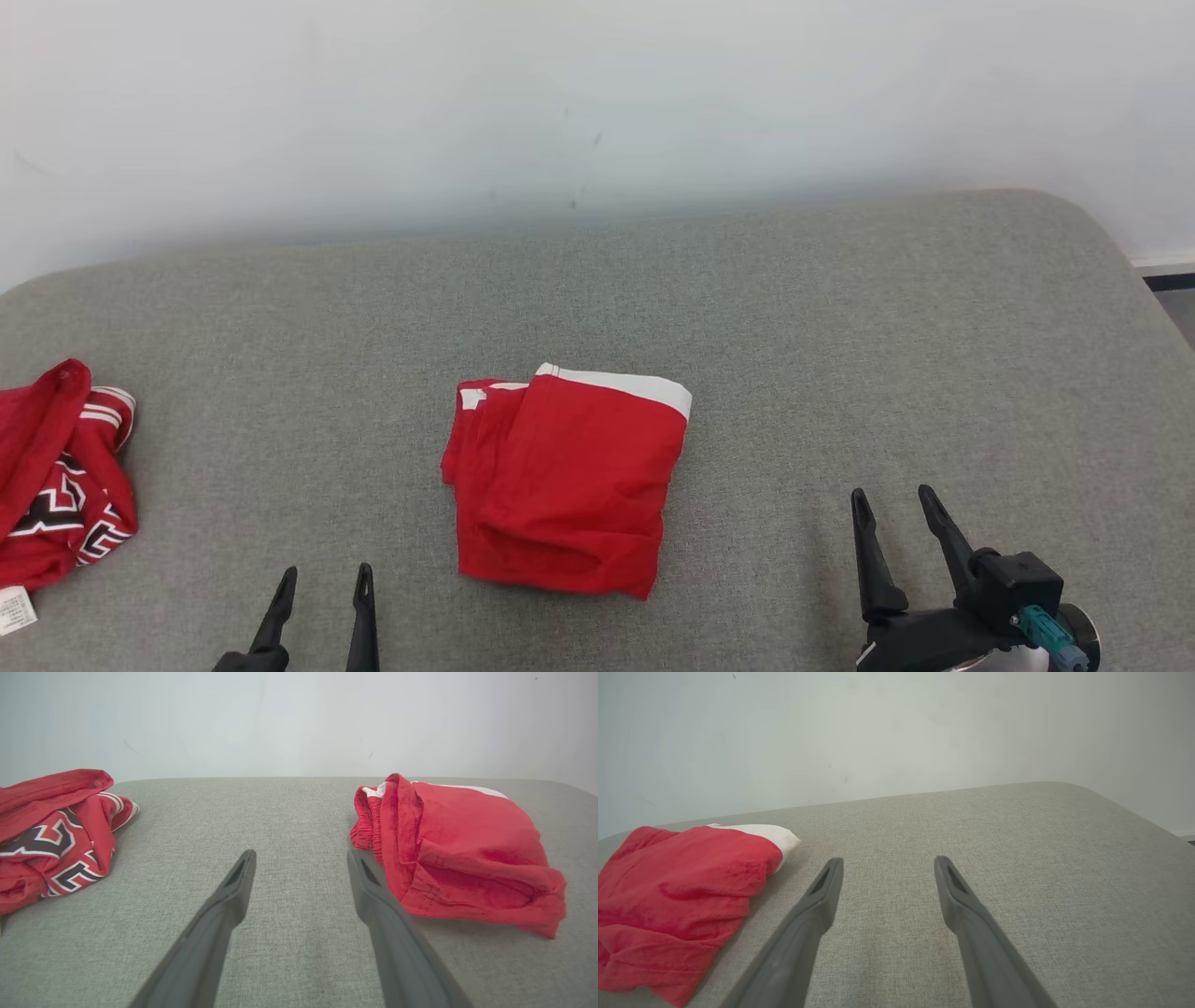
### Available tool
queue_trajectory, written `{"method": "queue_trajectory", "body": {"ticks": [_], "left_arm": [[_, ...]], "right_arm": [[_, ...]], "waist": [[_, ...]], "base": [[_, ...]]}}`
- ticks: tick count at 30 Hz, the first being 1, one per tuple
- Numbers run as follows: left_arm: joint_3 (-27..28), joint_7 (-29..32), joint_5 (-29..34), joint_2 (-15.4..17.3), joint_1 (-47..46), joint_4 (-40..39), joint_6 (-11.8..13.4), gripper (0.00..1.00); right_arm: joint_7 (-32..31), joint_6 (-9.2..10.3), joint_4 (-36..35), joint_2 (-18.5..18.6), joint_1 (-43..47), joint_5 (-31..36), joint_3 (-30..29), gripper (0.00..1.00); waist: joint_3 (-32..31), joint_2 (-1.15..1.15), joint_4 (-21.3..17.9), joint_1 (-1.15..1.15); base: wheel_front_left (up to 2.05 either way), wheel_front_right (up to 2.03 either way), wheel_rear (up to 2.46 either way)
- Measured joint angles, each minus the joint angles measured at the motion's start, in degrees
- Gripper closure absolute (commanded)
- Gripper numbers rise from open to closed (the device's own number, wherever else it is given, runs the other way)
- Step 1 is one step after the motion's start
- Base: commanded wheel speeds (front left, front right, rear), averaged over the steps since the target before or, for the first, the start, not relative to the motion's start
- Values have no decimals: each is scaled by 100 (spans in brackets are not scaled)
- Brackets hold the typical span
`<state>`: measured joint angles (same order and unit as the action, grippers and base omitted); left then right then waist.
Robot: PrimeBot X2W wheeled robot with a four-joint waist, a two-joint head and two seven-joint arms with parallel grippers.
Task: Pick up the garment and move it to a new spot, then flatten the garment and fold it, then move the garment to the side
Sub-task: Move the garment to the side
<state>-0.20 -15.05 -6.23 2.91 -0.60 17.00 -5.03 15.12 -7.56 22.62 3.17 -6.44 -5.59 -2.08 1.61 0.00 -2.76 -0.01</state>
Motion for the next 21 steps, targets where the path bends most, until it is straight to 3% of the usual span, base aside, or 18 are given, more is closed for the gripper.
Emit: {"method": "queue_trajectory", "body": {"ticks": [21], "left_arm": [[4,0,58,-1,69,-163,-16,0]], "right_arm": [[0,0,49,-14,70,-151,224,0]], "waist": [[-5,0,51,0]], "base": [[0,0,0]]}}
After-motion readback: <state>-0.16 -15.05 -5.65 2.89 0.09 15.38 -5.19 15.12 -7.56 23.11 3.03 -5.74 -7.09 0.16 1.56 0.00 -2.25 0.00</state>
